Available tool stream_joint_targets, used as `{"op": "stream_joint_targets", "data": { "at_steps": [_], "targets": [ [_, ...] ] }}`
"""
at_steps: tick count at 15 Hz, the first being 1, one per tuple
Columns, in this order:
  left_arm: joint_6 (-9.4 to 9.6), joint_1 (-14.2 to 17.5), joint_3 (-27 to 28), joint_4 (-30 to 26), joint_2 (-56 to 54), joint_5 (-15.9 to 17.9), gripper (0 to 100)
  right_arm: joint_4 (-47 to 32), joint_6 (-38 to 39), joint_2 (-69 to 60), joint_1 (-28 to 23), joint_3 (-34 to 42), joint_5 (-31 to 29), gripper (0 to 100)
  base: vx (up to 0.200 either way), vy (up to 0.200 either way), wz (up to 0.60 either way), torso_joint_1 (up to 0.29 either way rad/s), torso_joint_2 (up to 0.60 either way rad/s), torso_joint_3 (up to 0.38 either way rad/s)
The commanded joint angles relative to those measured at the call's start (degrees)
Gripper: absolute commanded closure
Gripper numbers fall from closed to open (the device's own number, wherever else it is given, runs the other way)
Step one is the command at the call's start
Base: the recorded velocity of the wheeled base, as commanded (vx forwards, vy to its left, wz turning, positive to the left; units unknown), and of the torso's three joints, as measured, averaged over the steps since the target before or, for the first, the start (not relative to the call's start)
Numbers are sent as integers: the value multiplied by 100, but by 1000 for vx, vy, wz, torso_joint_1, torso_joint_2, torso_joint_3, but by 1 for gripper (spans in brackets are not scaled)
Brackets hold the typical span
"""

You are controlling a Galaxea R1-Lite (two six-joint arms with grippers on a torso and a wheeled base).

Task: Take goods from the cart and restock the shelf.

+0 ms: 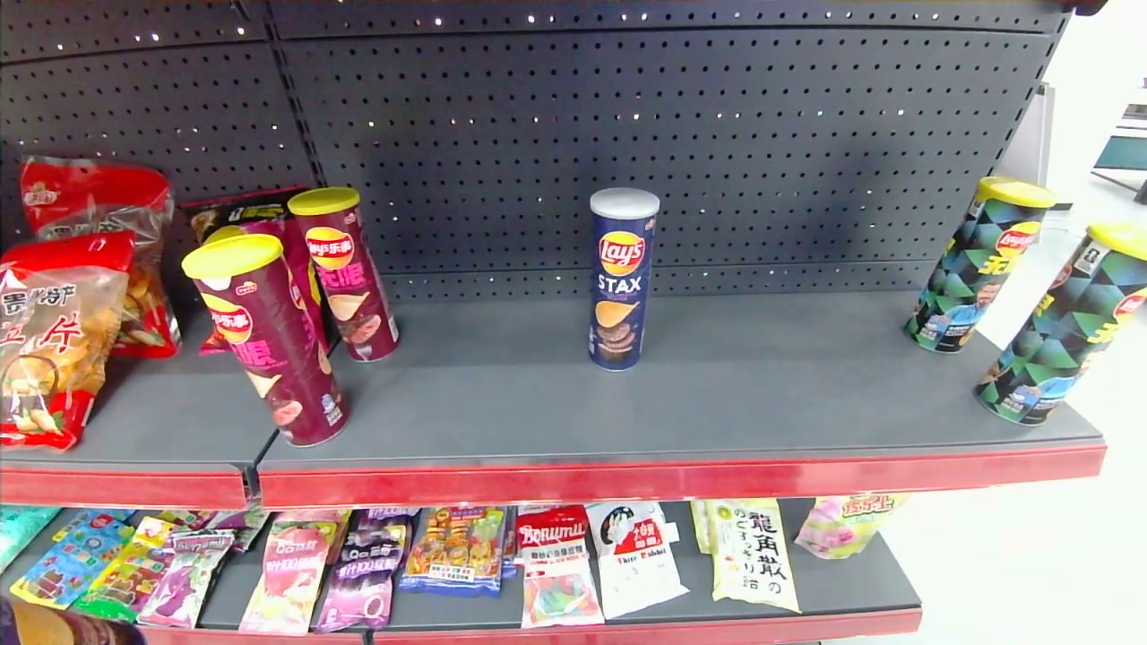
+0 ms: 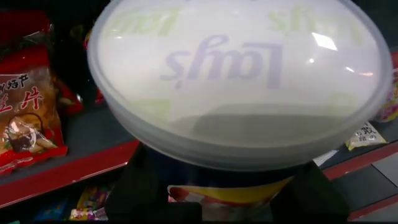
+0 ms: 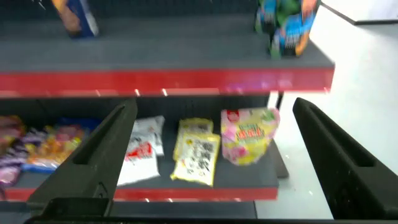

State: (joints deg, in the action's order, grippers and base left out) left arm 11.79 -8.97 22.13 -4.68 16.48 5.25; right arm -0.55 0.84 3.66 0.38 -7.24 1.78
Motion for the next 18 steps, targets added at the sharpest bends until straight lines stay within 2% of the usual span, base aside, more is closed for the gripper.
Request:
{"op": "stream_joint_targets", "data": {
  "at_steps": [1, 3, 4, 5, 6, 7, 9, 10, 11, 13, 18],
  "targets": [
    [-1, 1, -77, -6, -49, 2, 100, -68, -128, 2667, 375, -1877, 815, 0, 0, 0, 0, 0, 0, 0],
    [-1, 10, -77, -6, -31, -7, 100, 99, -532, 3273, 639, -1658, 1000, 0, 0, 0, 0, 0, 0, 0],
    [25, 18, -94, -24, -75, -33, 100, 275, -682, 3677, 850, -1807, 1035, 0, 0, 0, 0, 0, 0, 0],
    [34, 18, -103, -24, -49, -104, 100, 380, -752, 4134, 1298, -1992, 1061, 0, 0, 0, 0, 0, 0, 0],
    [34, 18, -103, -24, -49, -112, 100, 380, -752, 4169, 1333, -2009, 1052, 0, 0, 0, 0, 0, 0, 0],
    [43, 27, -59, -15, 13, -367, 100, 486, -620, 5286, 1579, -2589, 1070, 0, 0, 0, 0, 0, 0, 0],
    [-10, 18, -24, 11, 206, -358, 100, 846, -436, 6507, 1843, -3380, 1088, 0, 0, 0, 0, 0, 0, 0],
    [-63, 27, -24, 20, 198, -358, 100, 1127, -427, 6947, 1984, -3539, 1088, 0, 0, 0, 0, 0, 0, 0],
    [-177, 18, -50, 11, 154, -341, 100, 1479, -427, 7281, 2045, -3574, 1088, 0, 0, 0, 0, 0, 0, 0],
    [-256, 18, -112, 2, 31, -402, 100, 2322, -436, 7958, 2142, -3618, 1061, 0, 0, 0, 0, 0, 0, 0],
    [-247, 18, -86, 2, 92, -385, 100, 3166, -277, 8959, 2177, -4119, 1044, 0, 0, 0, 0, 0, 0, 0]
  ]
}}
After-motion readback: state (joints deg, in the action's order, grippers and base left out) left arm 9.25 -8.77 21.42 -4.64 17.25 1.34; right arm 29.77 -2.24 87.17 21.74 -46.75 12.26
